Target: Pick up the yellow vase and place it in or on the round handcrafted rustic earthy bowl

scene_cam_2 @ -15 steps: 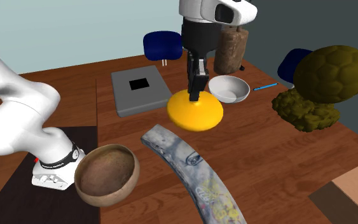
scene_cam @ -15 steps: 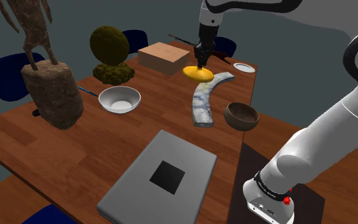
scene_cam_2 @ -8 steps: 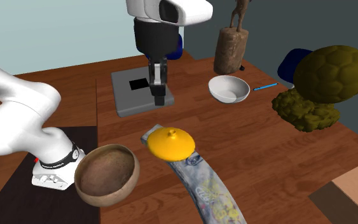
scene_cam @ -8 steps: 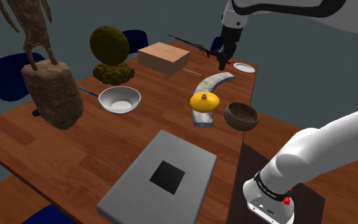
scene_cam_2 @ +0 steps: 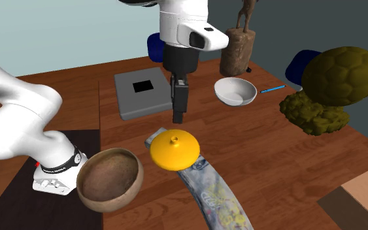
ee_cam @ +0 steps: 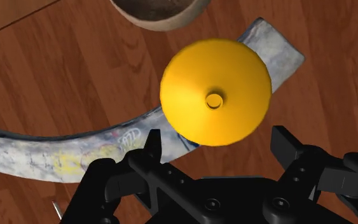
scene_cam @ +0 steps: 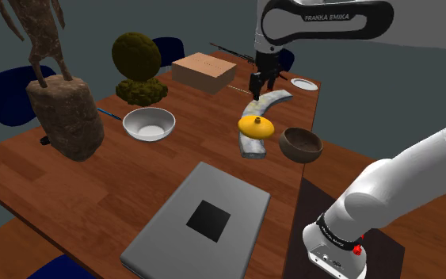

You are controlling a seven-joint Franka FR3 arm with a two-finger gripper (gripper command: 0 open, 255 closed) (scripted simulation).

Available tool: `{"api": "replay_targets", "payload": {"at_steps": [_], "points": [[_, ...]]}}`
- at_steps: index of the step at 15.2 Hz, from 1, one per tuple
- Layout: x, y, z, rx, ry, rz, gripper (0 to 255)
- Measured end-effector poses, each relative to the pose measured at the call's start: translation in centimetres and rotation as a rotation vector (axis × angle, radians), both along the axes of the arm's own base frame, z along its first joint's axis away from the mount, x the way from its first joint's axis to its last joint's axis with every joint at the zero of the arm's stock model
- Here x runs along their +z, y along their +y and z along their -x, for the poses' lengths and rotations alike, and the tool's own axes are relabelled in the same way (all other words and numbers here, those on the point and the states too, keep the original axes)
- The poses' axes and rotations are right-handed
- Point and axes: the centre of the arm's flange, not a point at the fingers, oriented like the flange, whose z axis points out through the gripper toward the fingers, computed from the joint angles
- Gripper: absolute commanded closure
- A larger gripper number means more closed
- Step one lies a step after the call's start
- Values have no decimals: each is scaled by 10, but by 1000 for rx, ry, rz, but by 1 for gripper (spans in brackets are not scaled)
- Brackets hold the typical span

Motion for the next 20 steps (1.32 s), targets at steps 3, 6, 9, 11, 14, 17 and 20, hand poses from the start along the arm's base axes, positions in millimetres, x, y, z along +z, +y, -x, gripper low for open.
{"api": "replay_targets", "payload": {"at_steps": [3, 6, 9, 11, 14, 17, 20], "points": [[-40, 26, -12, 9, 33, 71, 0], [-65, 41, -21, 15, 51, 115, 0], [-81, 39, -20, 15, 53, 121, 0], [-92, 36, -19, 15, 53, 121, 0], [-103, 33, -18, 15, 53, 121, 0], [-104, 32, -18, 15, 53, 121, 0], [-104, 32, -18, 15, 53, 121, 255]]}}
